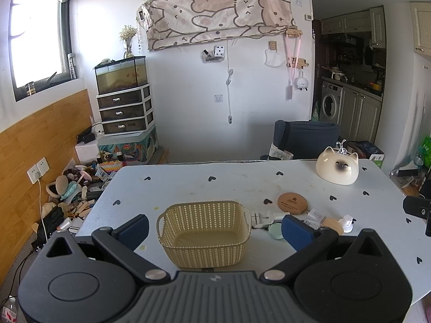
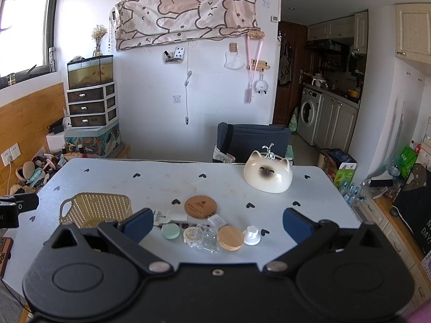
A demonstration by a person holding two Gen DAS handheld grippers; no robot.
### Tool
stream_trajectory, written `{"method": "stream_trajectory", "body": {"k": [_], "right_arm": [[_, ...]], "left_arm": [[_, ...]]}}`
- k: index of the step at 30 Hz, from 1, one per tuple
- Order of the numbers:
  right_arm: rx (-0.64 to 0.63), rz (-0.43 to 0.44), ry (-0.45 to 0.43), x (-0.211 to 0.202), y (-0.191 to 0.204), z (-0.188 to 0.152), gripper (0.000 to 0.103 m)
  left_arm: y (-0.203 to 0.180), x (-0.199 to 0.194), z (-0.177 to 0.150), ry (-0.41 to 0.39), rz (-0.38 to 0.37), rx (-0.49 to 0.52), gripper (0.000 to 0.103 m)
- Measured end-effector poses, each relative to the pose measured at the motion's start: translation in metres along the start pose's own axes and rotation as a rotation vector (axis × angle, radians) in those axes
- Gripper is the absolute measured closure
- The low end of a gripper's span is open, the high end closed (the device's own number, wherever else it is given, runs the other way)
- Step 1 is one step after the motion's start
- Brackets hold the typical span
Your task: Organize rigid objects
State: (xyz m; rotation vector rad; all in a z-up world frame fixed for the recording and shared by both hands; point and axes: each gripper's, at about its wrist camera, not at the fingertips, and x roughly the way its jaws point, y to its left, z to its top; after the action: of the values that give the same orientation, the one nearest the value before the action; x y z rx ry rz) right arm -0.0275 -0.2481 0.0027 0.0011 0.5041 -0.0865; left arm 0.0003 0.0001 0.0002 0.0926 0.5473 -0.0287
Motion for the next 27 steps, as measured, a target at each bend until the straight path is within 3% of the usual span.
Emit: {"method": "stream_trajectory", "body": {"k": [27], "right_arm": [[-0.005, -0.001, -0.001, 0.0100, 0.0001, 0.0027, 0.000]], "left_arm": [[-0.0010, 0.0036, 0.0010, -0.009, 0.009, 0.002, 0.000]]}}
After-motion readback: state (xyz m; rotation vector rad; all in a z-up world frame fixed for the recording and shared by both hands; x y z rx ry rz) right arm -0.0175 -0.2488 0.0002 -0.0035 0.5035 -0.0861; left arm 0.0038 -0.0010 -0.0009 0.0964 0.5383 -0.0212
